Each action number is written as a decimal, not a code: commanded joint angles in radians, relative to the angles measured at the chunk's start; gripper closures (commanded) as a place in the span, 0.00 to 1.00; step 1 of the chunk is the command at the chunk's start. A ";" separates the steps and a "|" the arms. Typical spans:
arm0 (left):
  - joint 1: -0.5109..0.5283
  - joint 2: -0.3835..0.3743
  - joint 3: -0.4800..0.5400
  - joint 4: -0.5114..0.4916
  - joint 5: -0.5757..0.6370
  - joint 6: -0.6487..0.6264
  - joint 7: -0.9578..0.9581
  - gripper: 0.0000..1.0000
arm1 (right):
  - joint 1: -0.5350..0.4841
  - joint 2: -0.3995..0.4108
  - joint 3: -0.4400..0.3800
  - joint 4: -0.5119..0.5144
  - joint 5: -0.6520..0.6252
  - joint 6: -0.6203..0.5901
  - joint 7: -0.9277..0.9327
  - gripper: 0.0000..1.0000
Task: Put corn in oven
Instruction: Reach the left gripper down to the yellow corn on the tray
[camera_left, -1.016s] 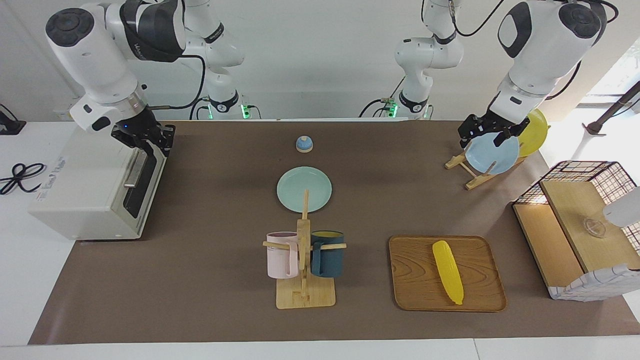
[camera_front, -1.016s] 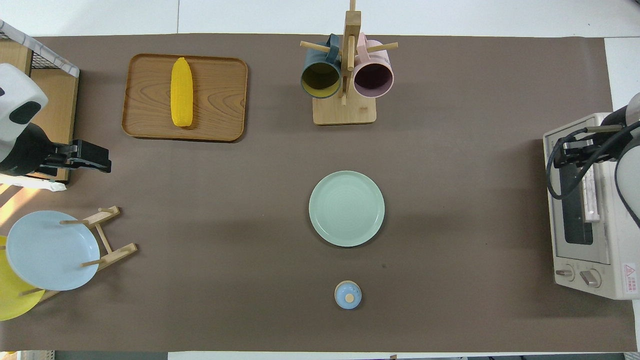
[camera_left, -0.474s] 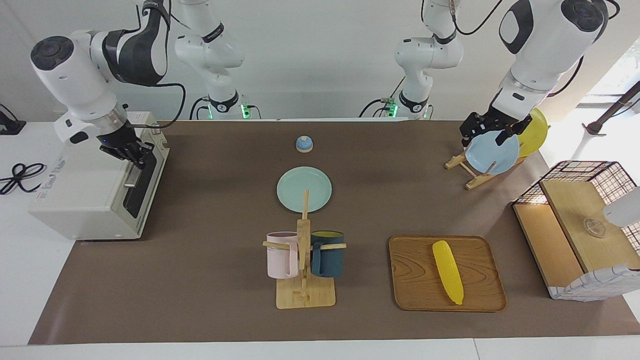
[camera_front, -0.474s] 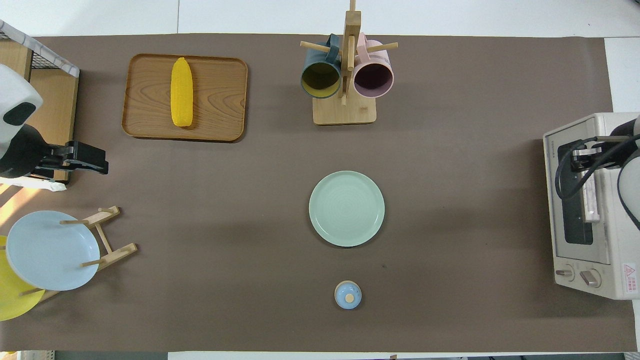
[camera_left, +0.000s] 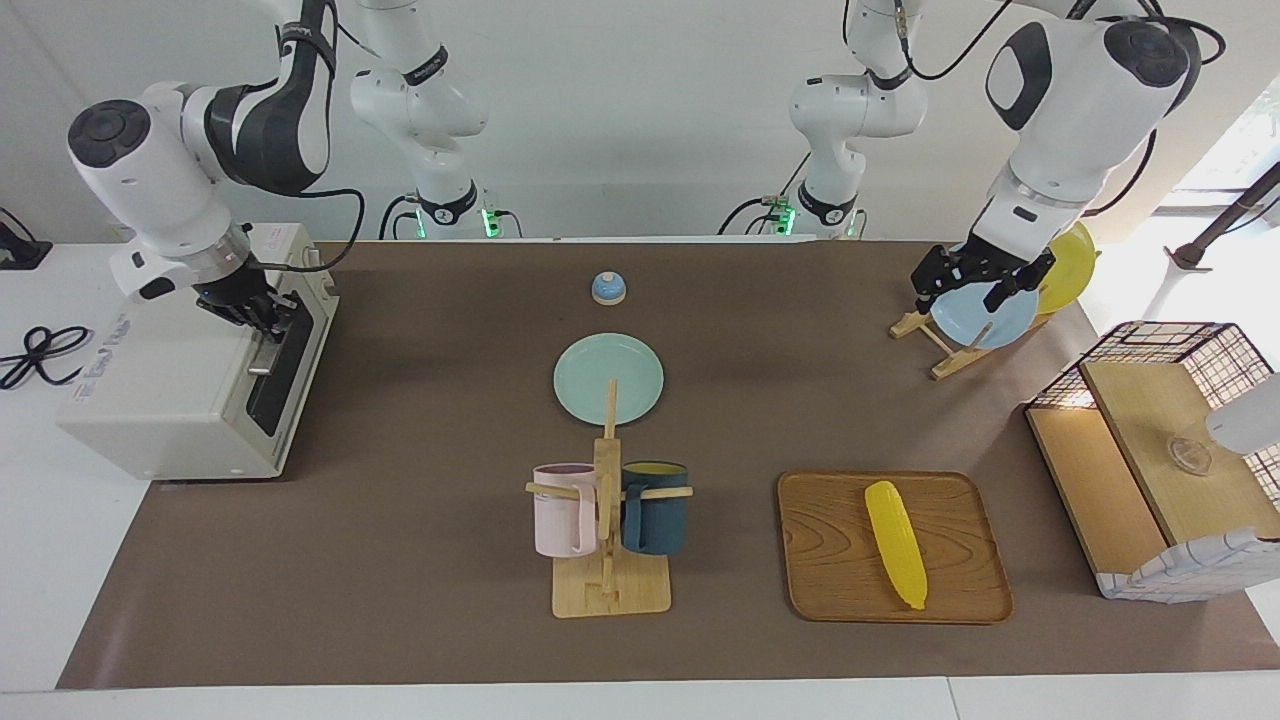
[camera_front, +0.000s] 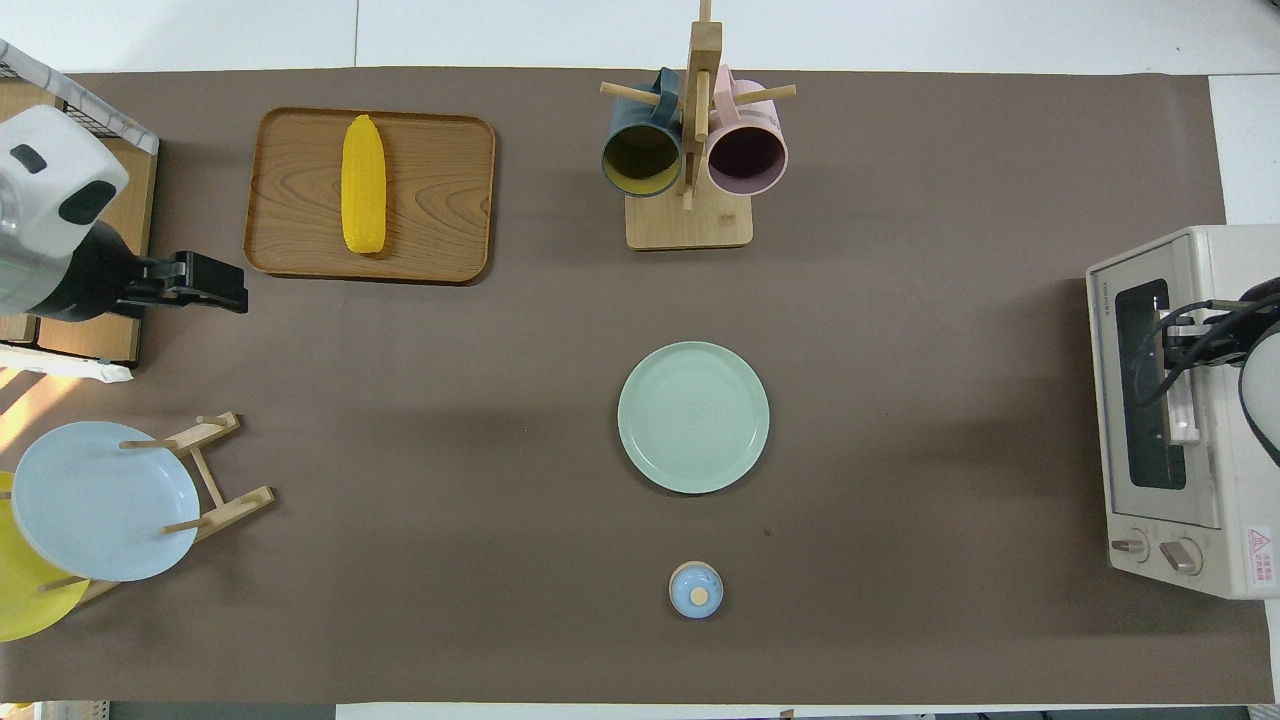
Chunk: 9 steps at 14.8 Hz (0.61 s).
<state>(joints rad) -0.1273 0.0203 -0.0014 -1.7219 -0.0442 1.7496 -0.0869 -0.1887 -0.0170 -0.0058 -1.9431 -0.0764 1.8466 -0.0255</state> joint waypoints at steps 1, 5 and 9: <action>-0.011 0.131 0.006 0.056 -0.022 0.071 0.038 0.00 | -0.018 -0.021 0.007 -0.033 -0.023 0.020 0.013 1.00; -0.011 0.350 0.000 0.226 -0.019 0.084 0.091 0.00 | -0.018 -0.021 0.009 -0.053 -0.049 0.022 0.013 1.00; -0.006 0.585 -0.025 0.444 -0.016 0.088 0.122 0.00 | -0.014 -0.021 0.012 -0.068 -0.049 0.031 0.012 1.00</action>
<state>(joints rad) -0.1287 0.4578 -0.0199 -1.4445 -0.0528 1.8533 0.0130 -0.1935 -0.0186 -0.0053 -1.9620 -0.1103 1.8512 -0.0253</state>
